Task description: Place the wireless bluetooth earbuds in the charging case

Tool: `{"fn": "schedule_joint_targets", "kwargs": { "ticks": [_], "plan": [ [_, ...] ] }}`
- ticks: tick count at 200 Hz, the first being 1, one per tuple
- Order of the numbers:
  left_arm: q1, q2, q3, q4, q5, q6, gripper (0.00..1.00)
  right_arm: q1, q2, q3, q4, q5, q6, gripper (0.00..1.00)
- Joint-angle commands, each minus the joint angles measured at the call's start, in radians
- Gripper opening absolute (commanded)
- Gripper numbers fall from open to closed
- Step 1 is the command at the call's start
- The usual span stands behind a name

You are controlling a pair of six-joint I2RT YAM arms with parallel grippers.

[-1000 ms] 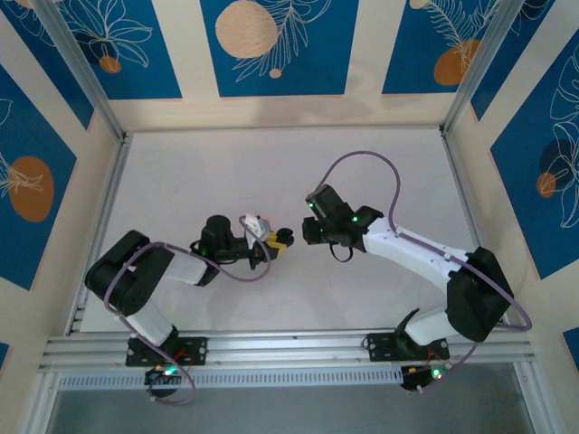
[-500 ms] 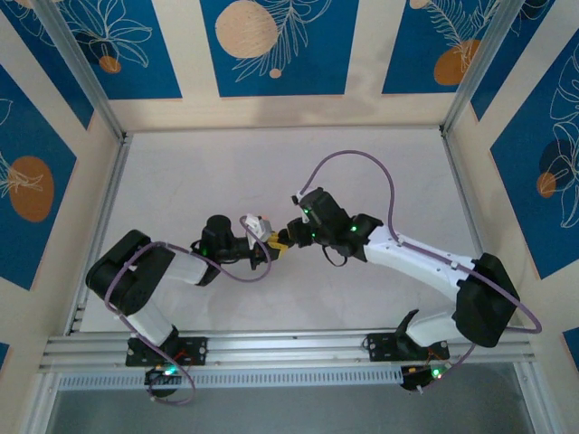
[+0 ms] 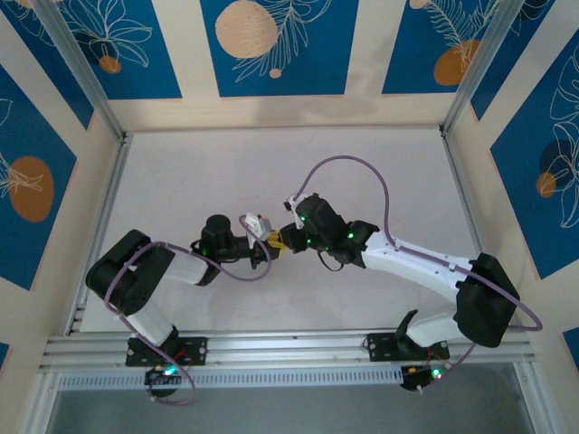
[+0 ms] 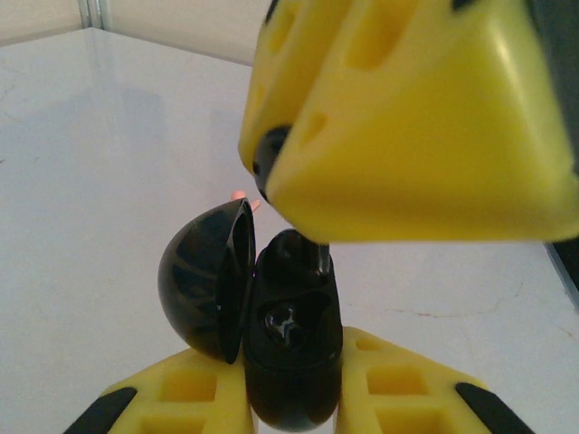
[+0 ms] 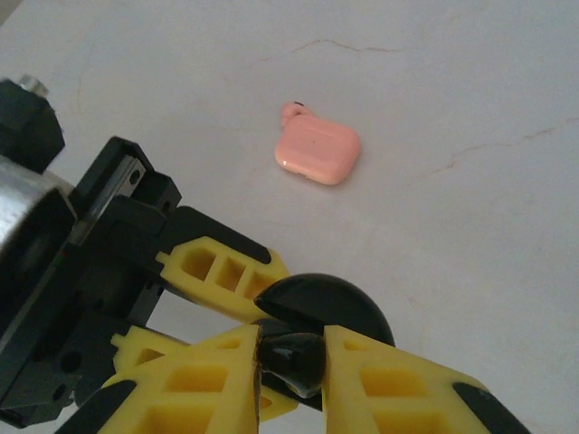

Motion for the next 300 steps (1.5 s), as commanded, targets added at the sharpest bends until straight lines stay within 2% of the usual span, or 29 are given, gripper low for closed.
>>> {"fn": "schedule_joint_targets", "kwargs": {
  "ticks": [1,124,213,300],
  "plan": [
    [-0.011,-0.009,0.019,0.056,0.031,-0.017,0.21,0.012,-0.018,-0.013,0.035,-0.006,-0.005,0.23],
    [-0.012,-0.028,0.014,0.076,0.031,-0.036,0.21,0.029,0.006,-0.029,0.080,-0.013,0.006,0.23],
    [-0.012,-0.044,0.013,0.076,0.029,-0.034,0.21,0.042,0.032,-0.037,0.054,-0.029,0.011,0.23],
    [-0.011,-0.061,0.011,0.061,0.027,-0.021,0.21,0.061,0.042,-0.035,-0.001,0.012,-0.004,0.22]
  ]
}}
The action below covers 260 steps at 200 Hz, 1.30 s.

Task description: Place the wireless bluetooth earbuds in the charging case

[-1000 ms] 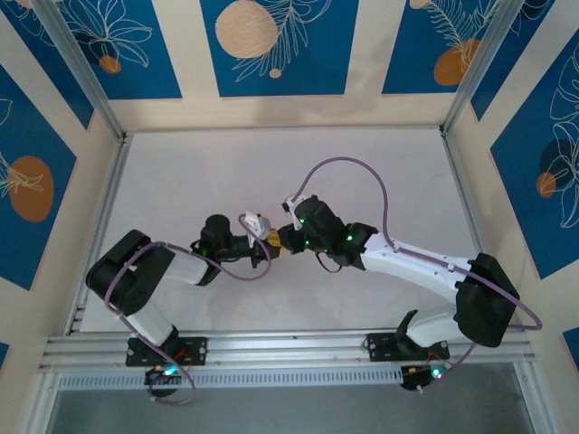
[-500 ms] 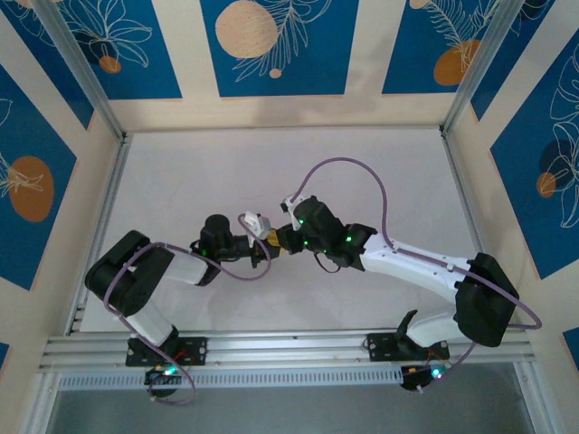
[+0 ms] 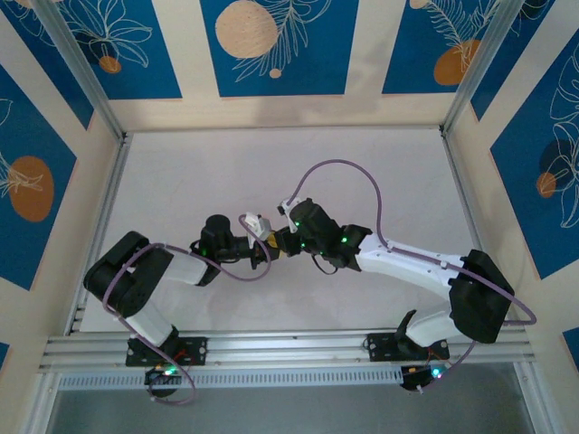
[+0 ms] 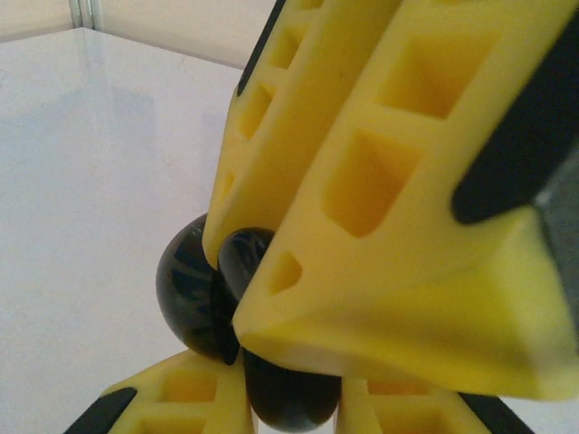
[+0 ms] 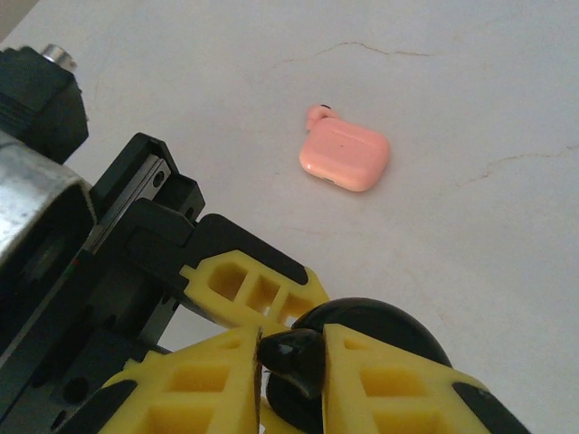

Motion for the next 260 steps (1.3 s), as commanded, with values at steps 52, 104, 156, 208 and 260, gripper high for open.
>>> {"fn": "schedule_joint_targets", "kwargs": {
  "ticks": [52,104,156,208,260],
  "plan": [
    [-0.007,-0.045,0.010,0.070,0.013,0.012,0.21,0.016,-0.015,-0.030,-0.068,-0.014,0.039,0.26],
    [-0.007,-0.049,0.004,0.068,-0.003,0.033,0.21,0.001,-0.062,-0.037,-0.050,-0.056,0.092,0.38],
    [-0.010,-0.048,-0.002,0.084,-0.010,0.033,0.21,-0.025,-0.114,-0.047,-0.039,-0.100,0.136,0.51],
    [-0.013,-0.049,-0.008,0.089,-0.017,0.054,0.21,-0.052,-0.194,-0.074,0.009,-0.156,0.174,0.58],
    [-0.016,-0.043,-0.017,0.092,-0.033,0.107,0.21,-0.103,-0.289,-0.085,-0.012,-0.217,0.239,0.58]
  ]
}}
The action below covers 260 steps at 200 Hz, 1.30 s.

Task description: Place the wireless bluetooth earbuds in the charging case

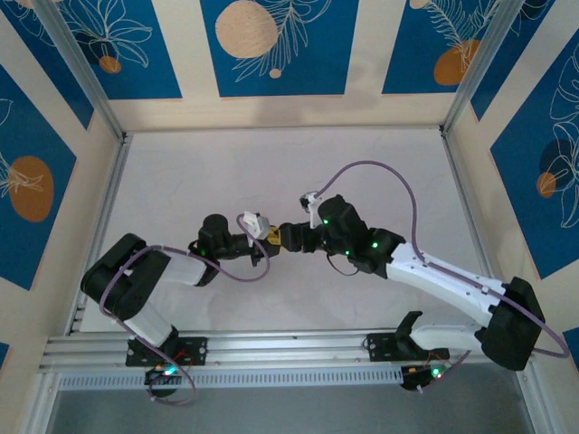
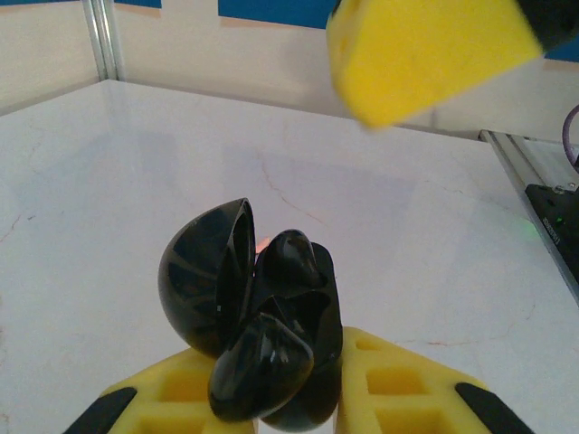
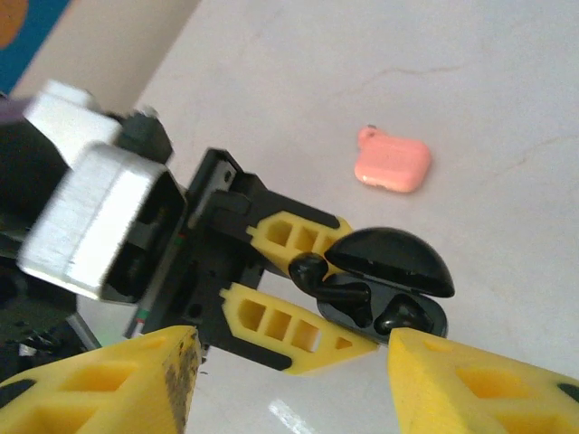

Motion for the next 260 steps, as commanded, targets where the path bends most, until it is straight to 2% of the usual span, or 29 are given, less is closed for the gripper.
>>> {"fn": "schedule_joint_targets", "kwargs": {
  "ticks": [1,35,72,89,124,140,182,211,260],
  "plan": [
    [-0.015,-0.018,-0.014,0.042,-0.002,0.051,0.21,-0.027,-0.050,-0.017,0.001,-0.058,0.060,0.58],
    [-0.017,-0.024,-0.016,0.016,-0.009,0.098,0.21,-0.079,-0.063,-0.007,-0.086,-0.116,0.138,0.50],
    [-0.023,-0.036,-0.016,-0.025,-0.006,0.131,0.21,-0.079,-0.053,0.001,-0.112,-0.125,0.115,0.48],
    [-0.026,-0.041,-0.016,-0.030,-0.004,0.128,0.21,-0.073,-0.037,0.007,-0.109,-0.127,0.055,0.46],
    [-0.032,-0.045,-0.011,-0.078,-0.009,0.141,0.21,-0.068,-0.029,-0.006,-0.047,-0.161,-0.168,0.47],
    [-0.038,-0.052,0.000,-0.143,-0.037,0.164,0.21,-0.101,-0.027,-0.009,-0.051,-0.162,-0.190,0.46],
    [-0.074,-0.094,0.050,-0.400,-0.165,0.254,0.20,-0.264,0.032,-0.023,-0.101,-0.326,-0.033,0.46],
    [-0.098,-0.114,0.107,-0.589,-0.270,0.316,0.19,-0.310,0.101,-0.058,-0.092,-0.347,0.099,0.46],
    [-0.135,-0.132,0.220,-0.878,-0.469,0.402,0.19,-0.338,0.258,-0.085,0.007,-0.470,0.253,0.48]
  ]
}}
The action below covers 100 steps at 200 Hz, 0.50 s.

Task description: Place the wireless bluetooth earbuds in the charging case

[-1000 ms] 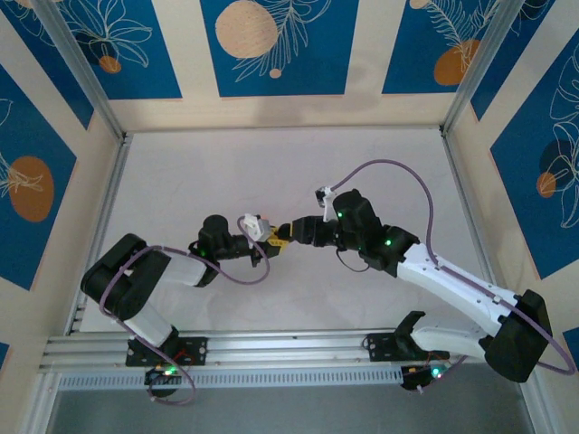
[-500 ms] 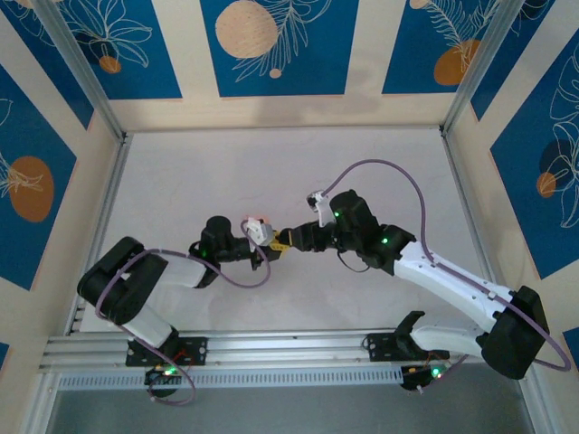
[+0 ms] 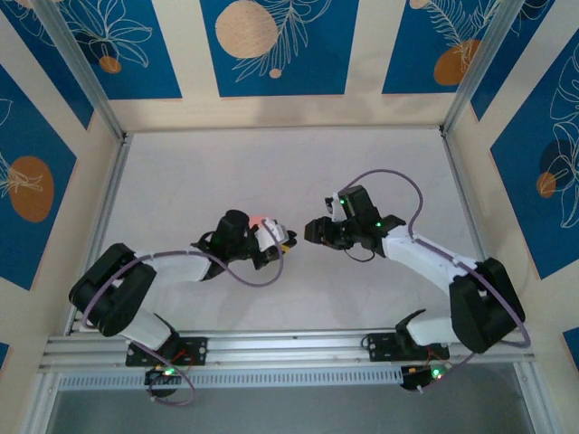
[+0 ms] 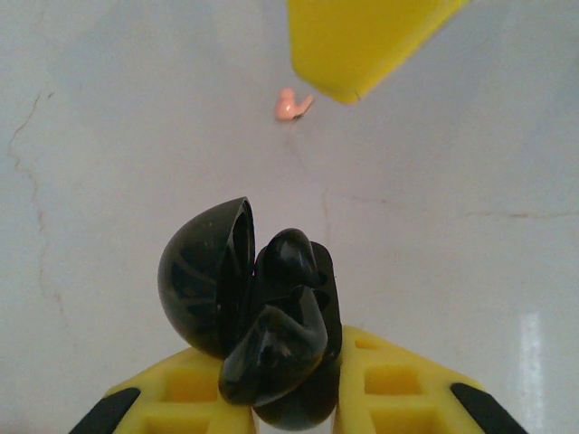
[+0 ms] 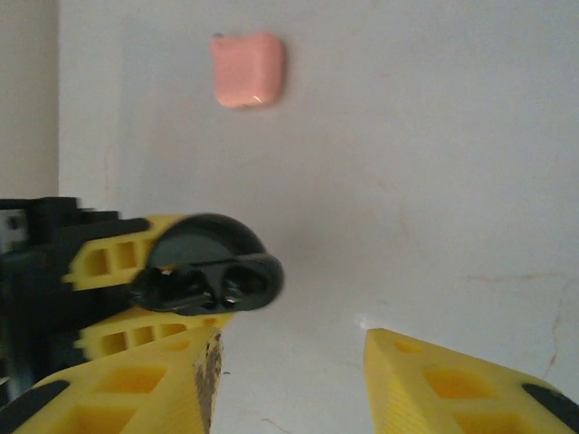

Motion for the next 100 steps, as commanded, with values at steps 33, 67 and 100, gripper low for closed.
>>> {"fn": "schedule_joint_targets", "kwargs": {
  "ticks": [33,67,100],
  "plan": [
    [-0.038,-0.020,0.112,-0.272,-0.203,0.084,0.19,-0.034,0.157,-0.002,0.086,-0.157,0.136,0.51],
    [-0.074,0.007,0.189,-0.384,-0.299,0.120,0.19,-0.063,0.195,-0.010,0.114,-0.172,0.148,0.52],
    [-0.094,0.037,0.228,-0.441,-0.359,0.169,0.19,-0.090,0.223,-0.021,0.144,-0.199,0.157,0.55]
  ]
}}
